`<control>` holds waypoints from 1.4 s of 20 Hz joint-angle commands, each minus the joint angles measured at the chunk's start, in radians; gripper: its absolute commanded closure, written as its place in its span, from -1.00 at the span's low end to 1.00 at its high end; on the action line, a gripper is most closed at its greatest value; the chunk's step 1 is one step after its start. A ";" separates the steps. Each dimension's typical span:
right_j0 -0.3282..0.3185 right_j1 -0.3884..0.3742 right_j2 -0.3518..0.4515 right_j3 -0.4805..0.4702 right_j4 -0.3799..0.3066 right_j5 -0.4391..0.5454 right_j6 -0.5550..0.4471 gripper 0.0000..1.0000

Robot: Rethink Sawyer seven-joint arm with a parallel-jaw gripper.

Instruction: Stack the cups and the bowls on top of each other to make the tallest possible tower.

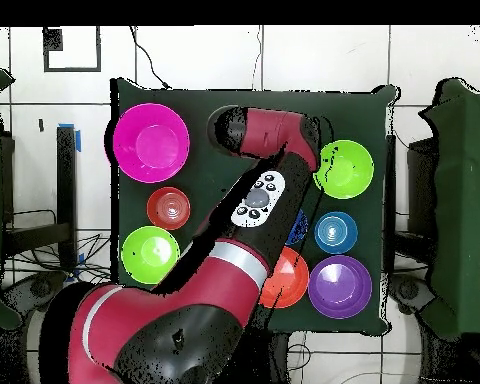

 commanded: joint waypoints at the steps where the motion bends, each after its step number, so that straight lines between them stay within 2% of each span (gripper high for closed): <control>1: 0.000 0.018 0.053 -0.027 -0.031 -0.001 0.041 -1.00; 8: 0.001 0.029 0.044 -0.037 -0.008 -0.013 0.076 -1.00; 17: -0.010 0.042 0.069 -0.054 0.080 -0.088 0.189 -1.00; 28: -0.020 0.116 -0.004 -0.150 0.200 -0.095 0.268 -1.00</control>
